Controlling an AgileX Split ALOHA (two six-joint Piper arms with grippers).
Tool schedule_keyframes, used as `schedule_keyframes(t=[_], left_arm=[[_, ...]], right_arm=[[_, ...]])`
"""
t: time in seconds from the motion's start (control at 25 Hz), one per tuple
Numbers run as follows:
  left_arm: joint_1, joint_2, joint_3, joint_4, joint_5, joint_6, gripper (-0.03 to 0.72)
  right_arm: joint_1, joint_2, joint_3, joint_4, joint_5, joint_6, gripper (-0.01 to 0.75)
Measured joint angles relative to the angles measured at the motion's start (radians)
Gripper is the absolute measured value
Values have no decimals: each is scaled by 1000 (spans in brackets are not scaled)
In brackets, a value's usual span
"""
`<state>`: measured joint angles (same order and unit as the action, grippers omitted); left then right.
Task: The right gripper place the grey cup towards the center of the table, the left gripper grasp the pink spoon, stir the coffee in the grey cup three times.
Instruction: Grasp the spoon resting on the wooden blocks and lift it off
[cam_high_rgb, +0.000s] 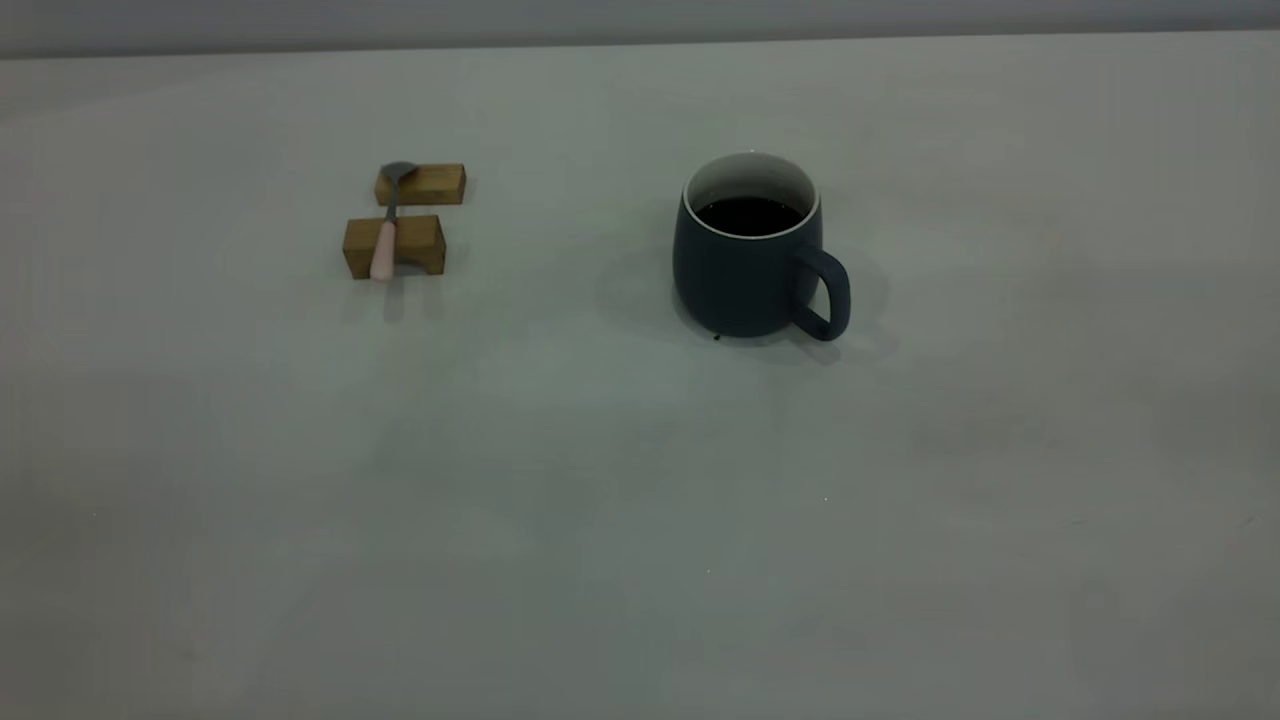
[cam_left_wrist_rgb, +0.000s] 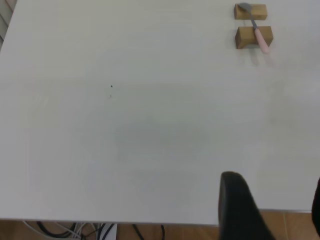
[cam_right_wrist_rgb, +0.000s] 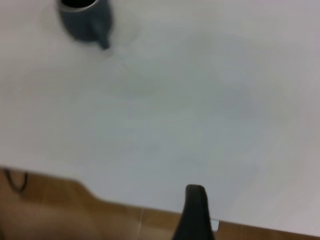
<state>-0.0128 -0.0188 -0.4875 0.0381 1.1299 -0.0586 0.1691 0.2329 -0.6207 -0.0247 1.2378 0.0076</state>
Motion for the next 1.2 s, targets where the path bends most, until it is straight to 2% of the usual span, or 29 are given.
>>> schedule_keyframes(t=[0.12, 0.4, 0.92, 1.08, 1.2], left_arm=[[0, 0, 0, 0, 0, 0, 432], [0, 0, 0, 0, 0, 0, 432], [0, 0, 0, 0, 0, 0, 432], [0, 0, 0, 0, 0, 0, 432], [0, 0, 0, 0, 0, 0, 432]], right_arm=[[-70, -74, 40, 0, -1, -1, 699], [-130, -160, 144, 6, -96, -1, 697], [-141, -214, 152, 49, -103, -20, 683], [-141, -214, 152, 49, -103, -22, 632], [-141, -214, 152, 50, -103, -24, 559]])
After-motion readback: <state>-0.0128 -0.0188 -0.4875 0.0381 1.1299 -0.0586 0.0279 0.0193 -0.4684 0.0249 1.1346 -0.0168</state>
